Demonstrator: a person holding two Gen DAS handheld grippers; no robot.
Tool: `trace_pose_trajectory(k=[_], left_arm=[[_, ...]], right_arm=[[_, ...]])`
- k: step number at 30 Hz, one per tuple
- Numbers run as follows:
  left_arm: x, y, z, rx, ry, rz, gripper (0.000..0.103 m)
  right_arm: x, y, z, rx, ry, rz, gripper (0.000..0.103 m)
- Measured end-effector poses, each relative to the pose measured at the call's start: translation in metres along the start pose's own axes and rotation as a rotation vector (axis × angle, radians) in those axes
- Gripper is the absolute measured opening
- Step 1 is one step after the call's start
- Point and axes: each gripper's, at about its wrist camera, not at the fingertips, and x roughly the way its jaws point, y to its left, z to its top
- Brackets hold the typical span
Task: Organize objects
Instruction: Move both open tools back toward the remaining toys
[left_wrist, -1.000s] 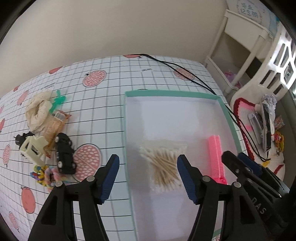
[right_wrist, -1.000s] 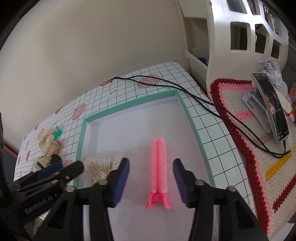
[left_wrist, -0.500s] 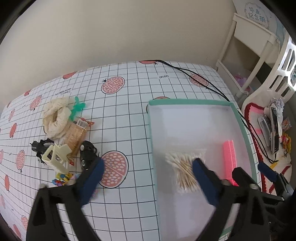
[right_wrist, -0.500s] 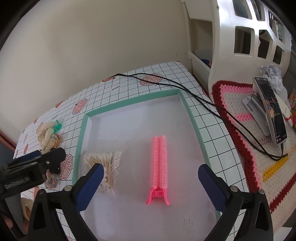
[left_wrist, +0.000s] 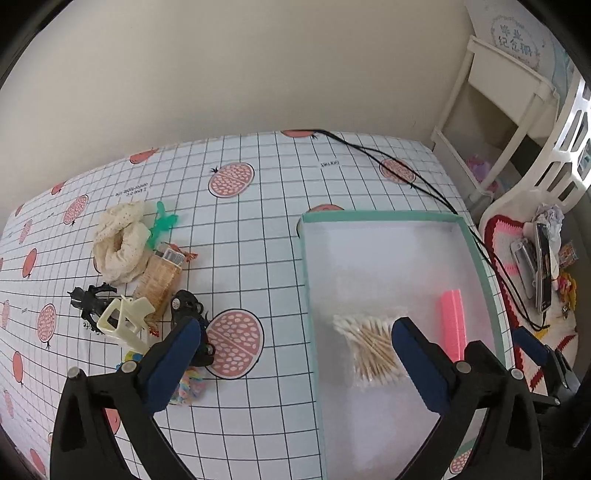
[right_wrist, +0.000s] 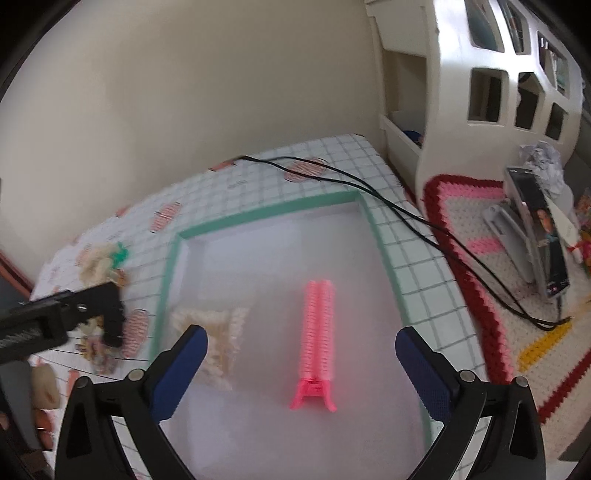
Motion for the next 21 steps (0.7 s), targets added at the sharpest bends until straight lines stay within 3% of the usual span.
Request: trace_pose_trajectory(k=[3, 11, 16, 21], left_arm=[[-0.003, 0.004, 0.0, -0.003, -0.014, -0.002, 0.103], [-0.02, 0.032, 0.0, -0.033, -0.11, -0.006, 0.103], [-0.03, 0.071, -0.004, -0.084, -0.153, 0.015, 0.103], [-0.039, 0.122, -0.01, -0.197, -0.189, 0.021, 0.103]], right_arm=[[-0.008, 0.006, 0.003, 0.006, -0.029, 0.048, 0.103], [-0.017, 0.036, 0.008, -0.053, -0.061, 0.066, 0.103], [-0.017, 0.058, 0.012, -0.038, -0.082, 0.109, 0.103], [-0.013, 0.09, 0.014, -0.039, -0.102, 0.135, 0.103]])
